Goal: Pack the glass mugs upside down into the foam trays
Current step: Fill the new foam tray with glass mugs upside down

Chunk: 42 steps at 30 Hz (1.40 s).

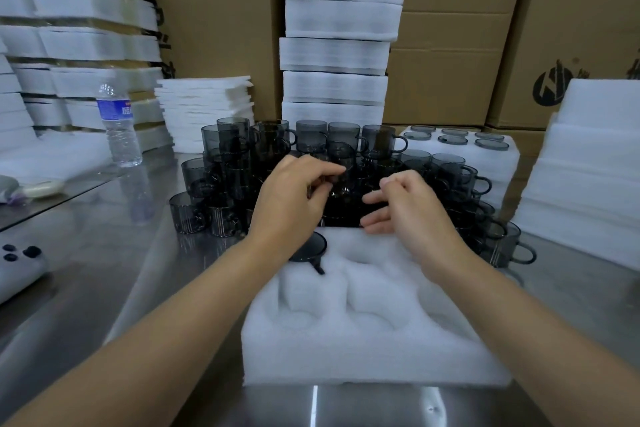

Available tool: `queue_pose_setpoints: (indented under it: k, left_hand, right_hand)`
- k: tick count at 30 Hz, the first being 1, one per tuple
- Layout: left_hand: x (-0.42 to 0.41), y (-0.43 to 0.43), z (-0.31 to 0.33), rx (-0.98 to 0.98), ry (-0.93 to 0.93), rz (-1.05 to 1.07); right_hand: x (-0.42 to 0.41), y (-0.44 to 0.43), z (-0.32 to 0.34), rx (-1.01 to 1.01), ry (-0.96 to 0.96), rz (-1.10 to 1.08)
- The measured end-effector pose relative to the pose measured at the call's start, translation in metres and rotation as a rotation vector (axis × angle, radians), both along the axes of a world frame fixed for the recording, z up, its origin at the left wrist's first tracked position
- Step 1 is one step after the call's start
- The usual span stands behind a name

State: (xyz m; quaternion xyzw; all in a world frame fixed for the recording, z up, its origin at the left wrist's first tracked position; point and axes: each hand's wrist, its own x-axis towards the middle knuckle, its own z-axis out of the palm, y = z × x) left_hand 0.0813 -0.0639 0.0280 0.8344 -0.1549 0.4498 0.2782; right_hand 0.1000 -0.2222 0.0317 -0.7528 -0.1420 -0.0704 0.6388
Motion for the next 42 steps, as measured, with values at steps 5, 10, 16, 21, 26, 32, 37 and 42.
queue_pose_setpoints:
  k: [5,10,16,21,26,32,37,42]
  left_hand:
    - [-0.003,-0.001,-0.004,-0.060,-0.099,-0.061]
    - [-0.007,0.002,-0.008,0.044,-0.119,-0.081]
    - [-0.007,0.002,-0.008,0.062,-0.133,-0.088]
    - [-0.007,0.001,-0.009,0.108,-0.154,-0.103]
    - [-0.006,0.002,-0.009,0.154,-0.191,-0.107]
    - [-0.008,0.002,-0.010,0.015,-0.082,-0.194]
    - [-0.006,0.003,-0.010,0.023,0.031,-0.229]
    - [-0.004,0.003,-0.010,0.068,0.074,-0.223]
  right_hand:
    - [0.002,0.000,0.000,0.053,-0.019,-0.010]
    - [0.002,0.000,-0.001,0.102,0.003,0.044]
    - [0.003,-0.001,-0.003,0.110,-0.016,0.049]
    - [0.003,0.001,-0.004,0.124,-0.013,0.080]
    - [0.004,0.000,-0.001,0.180,-0.025,0.009]
    - [0.002,-0.004,0.003,0.193,-0.036,-0.063]
    - [-0.003,-0.003,0.005,0.169,-0.070,-0.065]
    - [-0.008,-0.002,0.007,0.175,-0.116,-0.032]
